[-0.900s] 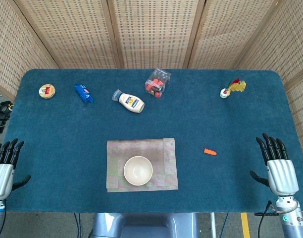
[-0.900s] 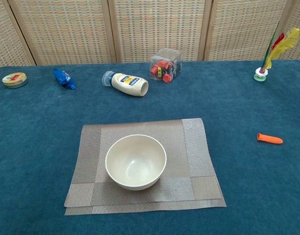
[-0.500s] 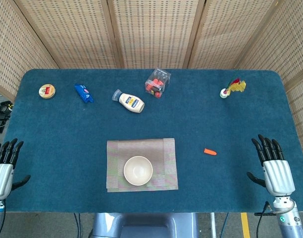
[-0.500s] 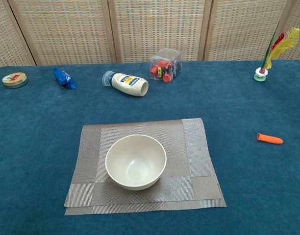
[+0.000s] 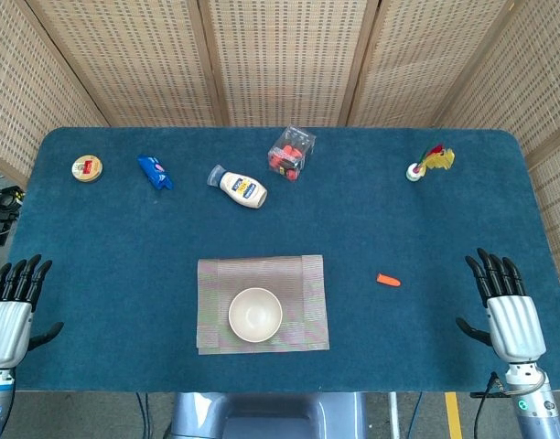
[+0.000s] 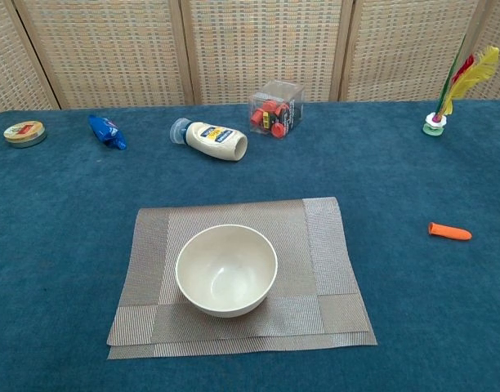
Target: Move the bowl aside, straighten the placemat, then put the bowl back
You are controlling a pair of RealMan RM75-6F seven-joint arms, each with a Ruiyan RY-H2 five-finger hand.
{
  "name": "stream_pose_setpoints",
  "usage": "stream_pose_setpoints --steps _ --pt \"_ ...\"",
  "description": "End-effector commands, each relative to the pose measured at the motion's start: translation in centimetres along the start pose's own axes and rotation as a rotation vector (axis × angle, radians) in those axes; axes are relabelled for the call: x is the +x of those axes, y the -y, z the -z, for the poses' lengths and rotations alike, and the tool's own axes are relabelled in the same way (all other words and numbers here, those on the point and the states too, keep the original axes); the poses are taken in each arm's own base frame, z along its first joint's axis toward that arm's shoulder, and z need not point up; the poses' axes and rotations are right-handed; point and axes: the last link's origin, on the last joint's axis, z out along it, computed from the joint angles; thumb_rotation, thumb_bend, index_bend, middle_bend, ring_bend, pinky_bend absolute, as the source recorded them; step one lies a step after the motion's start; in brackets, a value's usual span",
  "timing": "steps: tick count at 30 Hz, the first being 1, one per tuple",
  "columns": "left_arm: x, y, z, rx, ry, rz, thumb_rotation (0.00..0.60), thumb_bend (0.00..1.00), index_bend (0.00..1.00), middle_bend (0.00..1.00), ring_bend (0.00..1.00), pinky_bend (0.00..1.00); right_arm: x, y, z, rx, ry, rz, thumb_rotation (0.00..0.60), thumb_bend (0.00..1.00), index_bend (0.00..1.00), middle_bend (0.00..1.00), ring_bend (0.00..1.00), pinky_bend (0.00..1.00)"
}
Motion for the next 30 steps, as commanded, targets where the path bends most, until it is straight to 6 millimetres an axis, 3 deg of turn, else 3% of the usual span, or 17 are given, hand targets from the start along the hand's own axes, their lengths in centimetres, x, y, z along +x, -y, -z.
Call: stream_pose_setpoints --steps 1,8,14,23,30 --pt "0.1 -0.8 -0.5 -0.049 -0.013 0.015 0.6 0.08 0.0 0.0 0.0 0.0 0.0 0.0 0.0 0.002 0.003 -0.002 0.6 0.11 0.02 0.0 0.0 0.0" --pt "0.6 -4.1 -2.5 -0.229 -0.029 0.001 0.6 0.1 0.17 0.0 0.0 0.0 -0.2 0.3 0.1 0.012 0.011 -0.005 0.6 0.11 0.03 0.0 0.0 0.0" --pt "0.4 -8.5 -4.2 -0.373 -0.017 -0.018 0.6 0.12 0.29 0.0 0.0 0.0 -0.2 0.3 0.0 0.011 0.013 -0.012 0.6 0.11 0.03 0.0 0.0 0.0" --pt "-1.4 -14.9 -5.2 -0.527 0.057 -0.035 0.6 0.12 0.34 0.0 0.0 0.0 0.3 -0.1 -0.1 0.001 -0.001 -0.033 0.6 0.11 0.03 0.0 0.0 0.0" --pt "-3.4 -18.5 -5.5 -0.593 0.121 -0.071 0.6 0.12 0.37 0.0 0.0 0.0 0.5 -0.3 -0.1 -0.006 -0.005 -0.046 0.6 0.11 0.03 0.0 0.0 0.0"
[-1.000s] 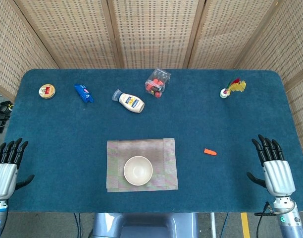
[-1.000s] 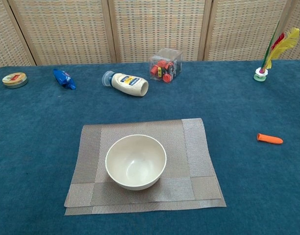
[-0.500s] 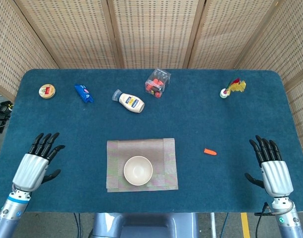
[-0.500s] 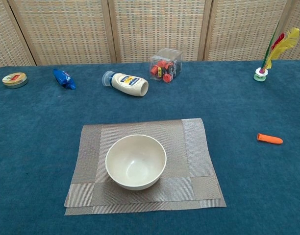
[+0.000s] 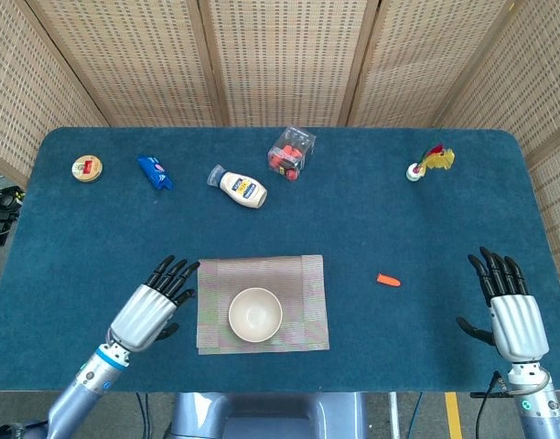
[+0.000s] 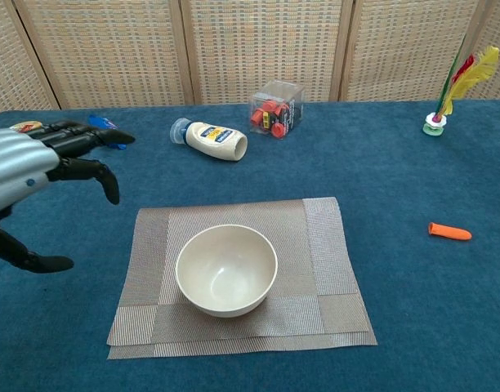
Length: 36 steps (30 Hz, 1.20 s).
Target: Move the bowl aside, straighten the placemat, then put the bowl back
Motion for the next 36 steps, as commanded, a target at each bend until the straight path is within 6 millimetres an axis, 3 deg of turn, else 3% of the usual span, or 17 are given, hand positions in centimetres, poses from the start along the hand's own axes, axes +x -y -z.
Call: stream_pose_setpoints --steps 1,8,25,31,36 --pt "-0.8 -1.8 -1.6 -0.034 0.027 -0.01 0.6 0.12 0.38 0.0 0.0 0.0 0.1 -0.1 0.0 -0.002 -0.001 -0.004 0.6 0.11 0.03 0.0 0.0 0.0" --pt "-2.4 -4.5 -3.1 -0.079 0.076 -0.043 0.6 0.12 0.39 0.0 0.0 0.0 0.4 -0.3 -0.1 -0.009 -0.015 -0.02 0.6 0.11 0.03 0.0 0.0 0.0" --pt "-4.3 -7.0 -5.8 -0.108 0.111 -0.077 0.6 0.13 0.46 0.0 0.0 0.0 0.7 -0.5 -0.1 -0.009 -0.021 -0.041 0.6 0.11 0.03 0.0 0.0 0.0" --pt "-5.0 -7.2 -6.5 -0.099 0.118 -0.086 0.6 0.22 0.51 0.0 0.0 0.0 0.9 -0.6 -0.1 -0.009 -0.025 -0.049 0.6 0.11 0.04 0.0 0.0 0.0" --pt "-5.2 -7.4 -7.0 -0.099 0.112 -0.089 0.6 0.35 0.58 0.0 0.0 0.0 0.9 -0.6 -0.1 -0.008 -0.027 -0.054 0.6 0.11 0.04 0.0 0.0 0.0"
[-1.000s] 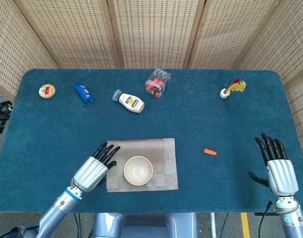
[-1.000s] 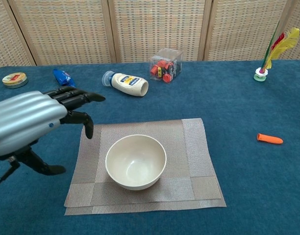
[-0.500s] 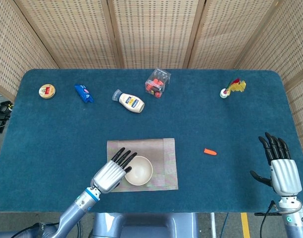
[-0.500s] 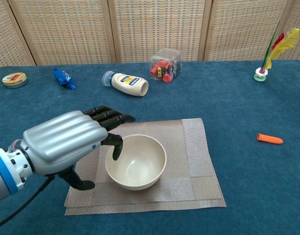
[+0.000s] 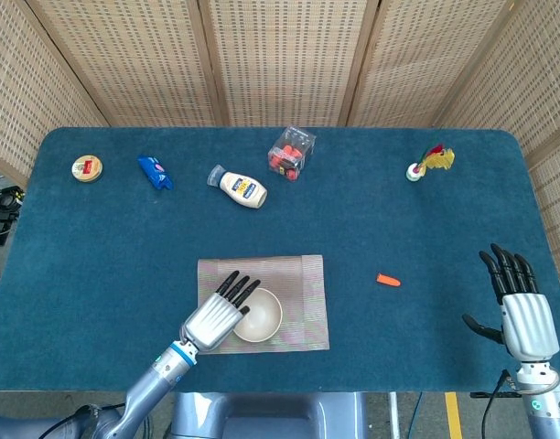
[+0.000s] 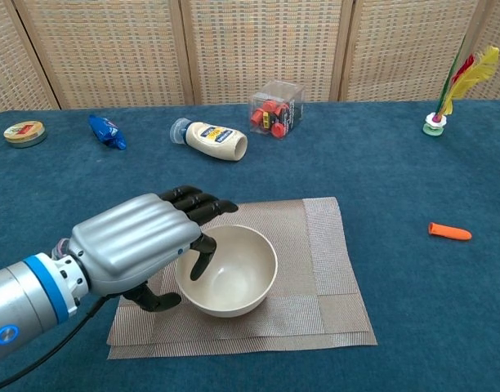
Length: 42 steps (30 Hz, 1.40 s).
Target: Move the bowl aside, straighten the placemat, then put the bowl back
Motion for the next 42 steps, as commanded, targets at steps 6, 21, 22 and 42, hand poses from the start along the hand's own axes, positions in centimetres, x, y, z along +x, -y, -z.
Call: stream_pose_setpoints --steps 6,21,22,42 --pt "-0.3 -0.1 -0.5 0.008 -0.004 0.013 0.6 0.47 0.6 0.0 0.0 0.0 0.1 0.1 0.0 0.006 -0.004 -0.007 0.6 0.11 0.04 0.0 0.0 0.0" --pt "1.0 3.2 0.5 0.08 -0.074 0.012 0.6 0.51 0.64 0.0 0.0 0.0 0.2 0.0 0.1 0.004 -0.007 -0.011 0.6 0.11 0.04 0.0 0.0 0.0" --pt "1.2 4.0 0.9 0.091 -0.079 0.009 0.6 0.51 0.64 0.0 0.0 0.0 0.2 0.0 0.1 0.004 -0.007 -0.011 0.6 0.11 0.05 0.0 0.0 0.0" --pt "-0.1 19.3 6.3 0.415 -0.027 -0.02 0.6 0.51 0.63 0.0 0.0 0.0 -0.4 0.7 0.3 0.021 0.017 0.01 0.6 0.11 0.05 0.0 0.0 0.0"
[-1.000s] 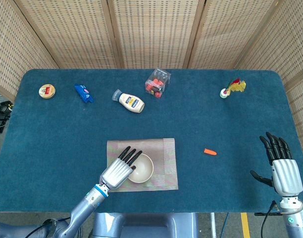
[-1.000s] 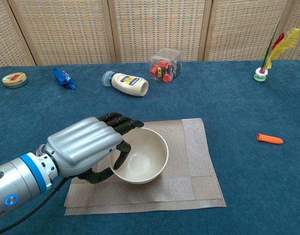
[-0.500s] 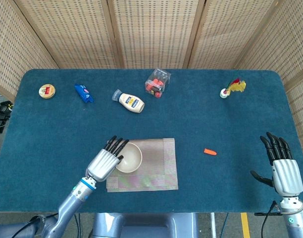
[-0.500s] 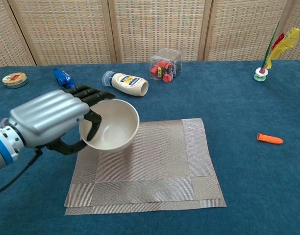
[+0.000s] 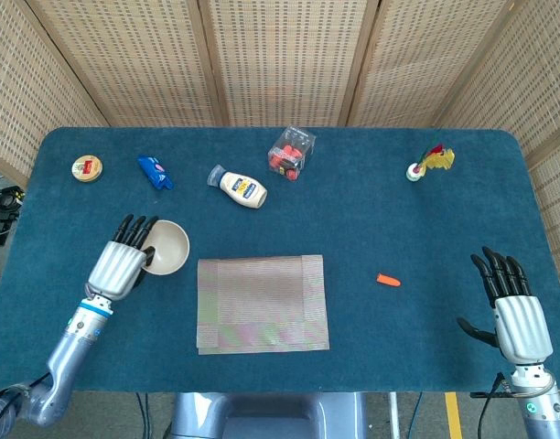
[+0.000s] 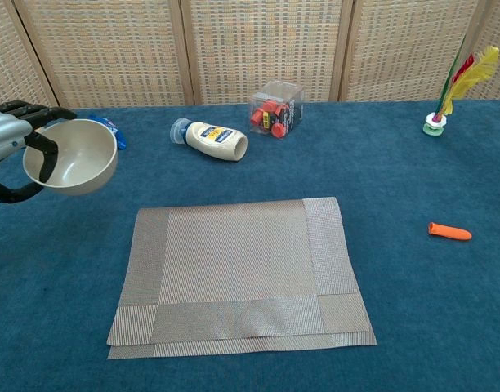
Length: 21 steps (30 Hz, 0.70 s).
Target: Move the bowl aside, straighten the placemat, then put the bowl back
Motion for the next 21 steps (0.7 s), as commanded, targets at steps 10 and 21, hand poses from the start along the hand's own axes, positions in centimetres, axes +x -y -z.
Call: stream_pose_setpoints --steps 10,21 --pt "-2.8 4.0 0.8 0.081 0.083 -0.031 0.6 0.5 0.6 0.0 0.0 0.0 -0.2 0.0 -0.1 -0.002 0.01 0.004 0.6 0.11 0.05 0.0 0.0 0.0" --pt "-5.0 4.8 2.1 0.102 0.166 -0.022 0.6 0.49 0.58 0.0 0.0 0.0 -0.3 0.0 -0.1 0.0 0.014 0.003 0.6 0.11 0.05 0.0 0.0 0.0"
